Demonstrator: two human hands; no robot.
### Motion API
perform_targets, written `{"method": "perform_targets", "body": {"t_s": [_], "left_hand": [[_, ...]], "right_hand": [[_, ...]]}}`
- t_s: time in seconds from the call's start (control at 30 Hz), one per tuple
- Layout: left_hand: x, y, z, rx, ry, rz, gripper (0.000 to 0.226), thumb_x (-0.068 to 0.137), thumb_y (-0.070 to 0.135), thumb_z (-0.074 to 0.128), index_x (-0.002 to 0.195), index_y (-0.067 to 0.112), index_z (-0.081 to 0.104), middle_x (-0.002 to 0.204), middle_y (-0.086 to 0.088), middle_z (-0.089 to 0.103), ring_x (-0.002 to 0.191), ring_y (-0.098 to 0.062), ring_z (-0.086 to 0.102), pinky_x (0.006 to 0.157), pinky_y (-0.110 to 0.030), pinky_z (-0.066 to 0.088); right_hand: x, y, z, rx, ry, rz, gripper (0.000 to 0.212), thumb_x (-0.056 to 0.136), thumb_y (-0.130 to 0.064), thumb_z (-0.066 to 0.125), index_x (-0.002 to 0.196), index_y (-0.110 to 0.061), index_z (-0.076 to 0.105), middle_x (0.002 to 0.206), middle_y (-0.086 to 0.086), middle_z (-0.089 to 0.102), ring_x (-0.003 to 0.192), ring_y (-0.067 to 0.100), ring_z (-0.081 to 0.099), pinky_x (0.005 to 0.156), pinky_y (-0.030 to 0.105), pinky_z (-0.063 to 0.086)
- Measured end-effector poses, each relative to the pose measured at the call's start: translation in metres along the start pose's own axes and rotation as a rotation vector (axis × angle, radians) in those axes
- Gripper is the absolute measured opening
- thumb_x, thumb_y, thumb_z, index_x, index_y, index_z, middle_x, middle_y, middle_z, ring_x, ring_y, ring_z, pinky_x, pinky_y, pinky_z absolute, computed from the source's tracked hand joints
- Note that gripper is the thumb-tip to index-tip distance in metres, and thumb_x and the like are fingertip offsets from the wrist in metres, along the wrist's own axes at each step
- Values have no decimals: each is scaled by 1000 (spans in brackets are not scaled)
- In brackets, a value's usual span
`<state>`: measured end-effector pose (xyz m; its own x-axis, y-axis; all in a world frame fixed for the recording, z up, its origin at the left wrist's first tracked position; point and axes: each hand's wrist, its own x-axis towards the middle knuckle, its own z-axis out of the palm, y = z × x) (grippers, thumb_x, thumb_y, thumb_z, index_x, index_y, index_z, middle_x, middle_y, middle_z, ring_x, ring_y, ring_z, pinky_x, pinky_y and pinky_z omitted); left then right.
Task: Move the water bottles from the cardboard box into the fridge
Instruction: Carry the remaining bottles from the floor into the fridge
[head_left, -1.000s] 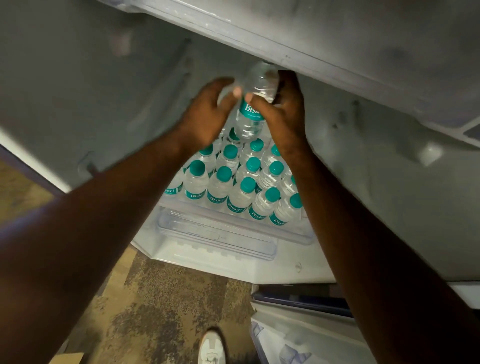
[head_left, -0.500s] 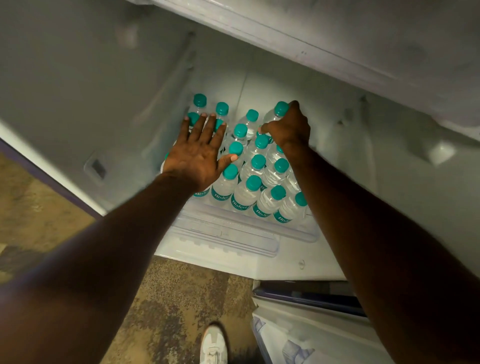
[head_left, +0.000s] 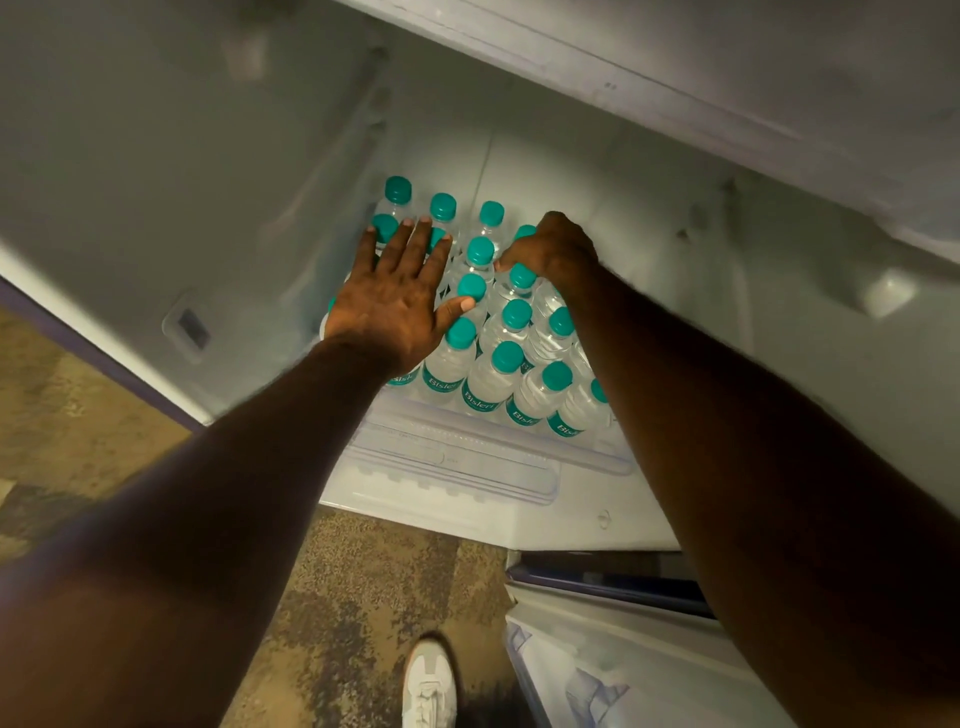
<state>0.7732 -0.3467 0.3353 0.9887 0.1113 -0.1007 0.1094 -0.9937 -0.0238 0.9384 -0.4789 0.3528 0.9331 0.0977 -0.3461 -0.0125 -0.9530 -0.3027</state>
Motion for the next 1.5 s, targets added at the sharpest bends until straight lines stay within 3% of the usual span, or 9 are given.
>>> {"method": "perform_targets", "body": {"t_s": [0.33,0.43,0.53,0.67,0.87,0.97,1.07,1.23,1.5], "left_hand": [[0,-1,2,19,5,-4,88,84,70,-18,158,22,-18,167,-6,-20,155,-28,-16,125,-53,-7],[-1,-1,0,16,-4,-3,88,85,71,-16,159,23,-17,168,-6,-19,155,-27,-16,125,-53,-8],[-1,-1,-2,16,-26,-7,88,86,71,-14,159,23,-16,168,-6,-19,155,-27,-16,125,-53,-8],[-1,0,-6,46,-67,-13,89,85,71,-12,159,22,-16,167,-6,-19,155,-28,-16,124,-51,-10],[-23,-2,-21,-27,7,38,95,83,69,-9,161,16,-1,169,-12,-5,156,-31,-4,126,-52,-2],[-48,-9,-22,-41,128,50,78,99,61,6,161,13,11,169,-13,8,156,-32,5,126,-52,1],[-75,-21,-17,-157,264,16,71,103,53,15,159,11,21,167,-15,17,155,-34,13,126,-52,7],[-132,-33,-4,-342,352,12,67,103,47,33,158,9,26,166,-16,20,153,-36,20,125,-53,16],[-251,-46,51,-472,266,-24,65,105,49,35,156,9,33,164,-13,27,152,-30,23,126,-42,16]], "right_hand": [[2,-1,-2,106,-66,-49,67,86,-56,69,134,-13,50,131,6,59,115,23,60,83,28,42],[-5,-7,-3,162,0,-115,60,91,-54,63,133,-12,53,118,5,59,119,25,60,83,27,44],[-25,-13,-3,179,118,-202,61,94,-50,62,142,-16,44,139,6,55,128,26,55,97,32,50],[-55,-11,13,130,372,-328,63,95,-56,56,145,-20,41,149,5,48,135,24,46,103,37,49],[-110,2,59,202,508,-349,68,98,-58,45,152,-17,37,162,10,29,150,29,25,120,48,30],[-138,9,72,218,579,-435,67,99,-55,44,151,-13,39,160,12,33,150,30,25,123,48,24],[-164,13,82,165,590,-508,69,98,-57,40,153,-14,37,161,10,32,152,28,23,125,49,13],[-214,18,104,103,574,-635,72,100,-63,32,154,-16,34,162,6,30,153,23,21,123,55,11],[-301,22,171,138,407,-670,70,101,-57,35,157,-15,26,164,5,26,154,20,16,125,52,5]]}}
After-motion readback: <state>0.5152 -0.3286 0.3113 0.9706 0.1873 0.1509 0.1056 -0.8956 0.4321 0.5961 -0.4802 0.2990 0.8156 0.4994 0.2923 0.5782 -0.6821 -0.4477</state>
